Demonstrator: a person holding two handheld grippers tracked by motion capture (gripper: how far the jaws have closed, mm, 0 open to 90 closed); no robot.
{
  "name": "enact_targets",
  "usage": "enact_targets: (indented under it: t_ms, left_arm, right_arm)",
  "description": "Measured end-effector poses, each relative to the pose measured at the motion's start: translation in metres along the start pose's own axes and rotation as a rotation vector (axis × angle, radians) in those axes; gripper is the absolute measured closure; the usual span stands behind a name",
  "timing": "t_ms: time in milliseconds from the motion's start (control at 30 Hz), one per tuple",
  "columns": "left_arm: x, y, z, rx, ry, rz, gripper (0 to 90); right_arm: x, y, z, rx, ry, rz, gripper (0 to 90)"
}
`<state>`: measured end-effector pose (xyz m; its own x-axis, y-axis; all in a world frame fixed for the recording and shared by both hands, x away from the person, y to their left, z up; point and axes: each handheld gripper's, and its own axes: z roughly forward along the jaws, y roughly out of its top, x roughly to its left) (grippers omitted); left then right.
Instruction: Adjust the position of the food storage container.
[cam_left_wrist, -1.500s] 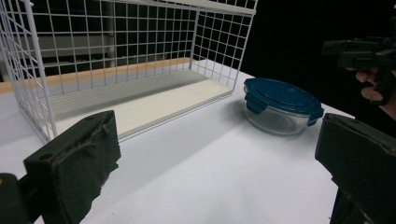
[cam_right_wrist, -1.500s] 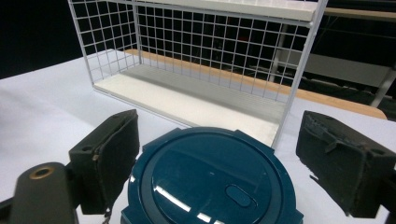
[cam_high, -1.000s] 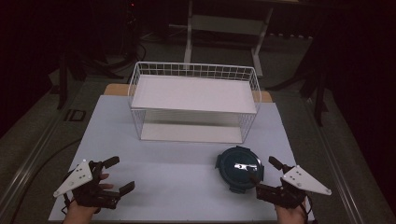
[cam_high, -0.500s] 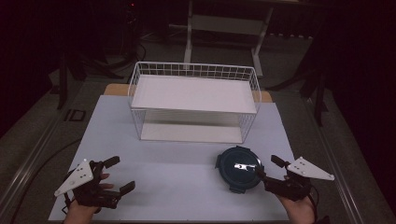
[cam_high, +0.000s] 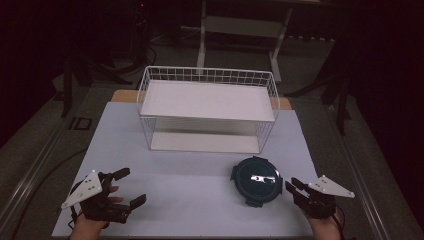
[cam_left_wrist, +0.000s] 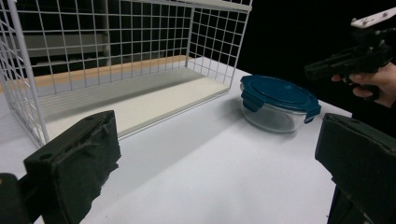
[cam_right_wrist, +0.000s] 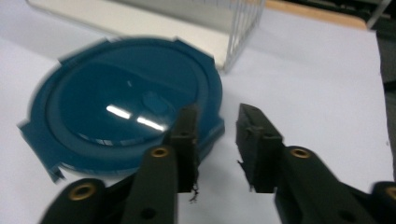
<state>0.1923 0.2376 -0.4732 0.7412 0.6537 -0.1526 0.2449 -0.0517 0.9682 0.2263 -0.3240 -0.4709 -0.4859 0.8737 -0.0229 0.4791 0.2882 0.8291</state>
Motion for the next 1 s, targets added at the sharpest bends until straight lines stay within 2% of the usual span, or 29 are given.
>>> enact_targets:
  t_ms: [200,400,633,700,1000]
  left_arm:
    - [0.0,0.0,0.0,0.002,-0.002,0.003,0.0]
    - [-0.001,0.0,0.0,0.003,-0.003,0.006,0.0]
    - [-0.002,0.0,0.0,0.003,0.0,0.003,0.0]
    - [-0.003,0.0,0.001,0.006,-0.001,0.005,0.0]
    - [-0.003,-0.001,0.002,0.011,-0.005,0.01,0.0]
  right_arm:
    - [-0.003,-0.008,0.009,0.063,-0.002,0.013,89.8]
    - [-0.001,-0.012,0.017,0.107,0.031,0.023,90.0]
    - [-0.001,-0.01,0.019,0.099,0.038,0.037,90.0]
    - [-0.001,-0.008,0.02,0.094,0.035,0.026,90.0]
    - [0.003,0.0,0.03,0.094,0.067,0.037,90.0]
